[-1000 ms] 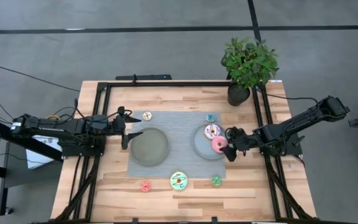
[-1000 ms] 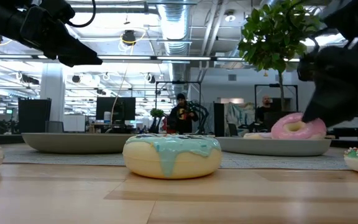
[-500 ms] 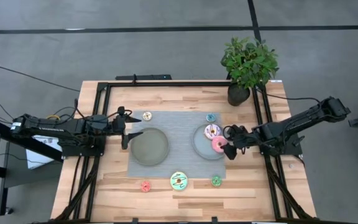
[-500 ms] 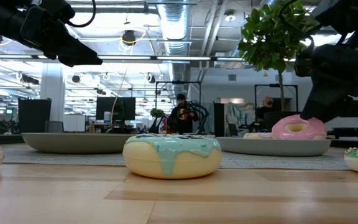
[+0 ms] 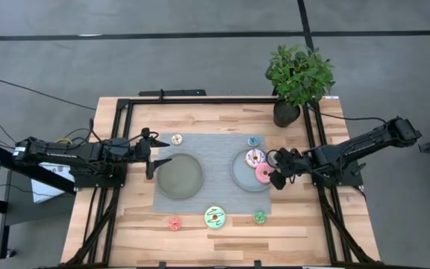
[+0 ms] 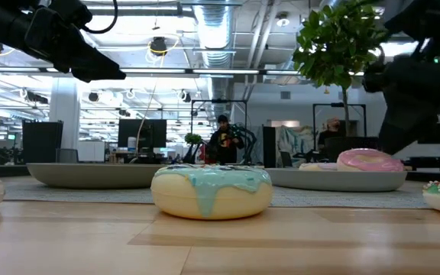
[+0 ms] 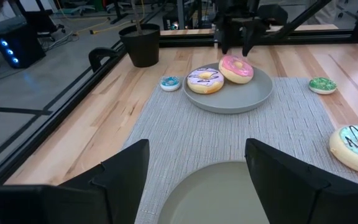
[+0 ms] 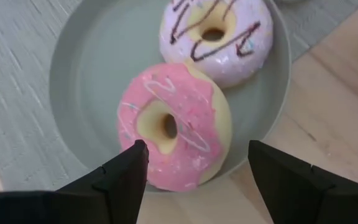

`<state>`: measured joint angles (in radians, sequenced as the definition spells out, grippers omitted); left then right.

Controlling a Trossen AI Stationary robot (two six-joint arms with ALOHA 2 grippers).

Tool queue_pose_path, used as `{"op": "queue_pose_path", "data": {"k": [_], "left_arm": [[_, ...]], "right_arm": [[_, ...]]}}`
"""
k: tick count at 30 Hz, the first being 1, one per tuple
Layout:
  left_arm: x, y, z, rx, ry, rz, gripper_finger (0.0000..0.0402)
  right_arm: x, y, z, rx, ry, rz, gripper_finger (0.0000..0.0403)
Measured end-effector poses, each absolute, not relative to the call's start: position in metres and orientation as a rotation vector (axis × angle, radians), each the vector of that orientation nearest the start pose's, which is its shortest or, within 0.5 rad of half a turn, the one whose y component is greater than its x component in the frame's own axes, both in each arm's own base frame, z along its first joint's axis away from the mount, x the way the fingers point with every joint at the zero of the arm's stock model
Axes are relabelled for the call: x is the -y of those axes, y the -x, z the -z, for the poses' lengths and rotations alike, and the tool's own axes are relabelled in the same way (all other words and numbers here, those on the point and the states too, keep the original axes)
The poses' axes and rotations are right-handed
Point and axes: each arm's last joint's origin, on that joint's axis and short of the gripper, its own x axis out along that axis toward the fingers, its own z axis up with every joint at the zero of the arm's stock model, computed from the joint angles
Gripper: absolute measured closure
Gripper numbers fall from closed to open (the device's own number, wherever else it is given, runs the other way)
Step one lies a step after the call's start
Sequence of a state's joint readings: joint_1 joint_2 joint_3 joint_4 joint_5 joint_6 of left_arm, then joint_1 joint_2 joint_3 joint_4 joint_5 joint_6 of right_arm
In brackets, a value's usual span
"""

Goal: Pick & Place donuts
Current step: Put the big light blue donut into the blue plate

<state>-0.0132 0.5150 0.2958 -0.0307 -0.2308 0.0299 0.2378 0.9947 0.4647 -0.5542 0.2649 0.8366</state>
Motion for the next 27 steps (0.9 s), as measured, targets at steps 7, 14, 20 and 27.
{"op": "queue_pose_path", "data": {"k": [7, 14, 20, 27], "left_arm": [[-0.004, -0.136, -0.215, -0.252, -0.056, -0.188, 0.0143], [-0.003, -0.136, -0.215, -0.249, -0.018, -0.145, 0.0143], [-0.001, -0.136, -0.216, -0.234, -0.01, -0.101, 0.0143], [0.0, -0.138, -0.218, -0.211, 0.005, -0.049, 0.0143]], "right_arm": [[-0.036, -0.167, -0.192, -0.922, -0.387, 0.415, 0.0137], [-0.037, -0.168, -0.195, -0.891, -0.336, 0.425, 0.0137], [-0.043, -0.178, -0.202, -0.794, -0.276, 0.317, 0.0137], [-0.065, -0.18, -0.21, -0.706, -0.177, 0.145, 0.0137]]}}
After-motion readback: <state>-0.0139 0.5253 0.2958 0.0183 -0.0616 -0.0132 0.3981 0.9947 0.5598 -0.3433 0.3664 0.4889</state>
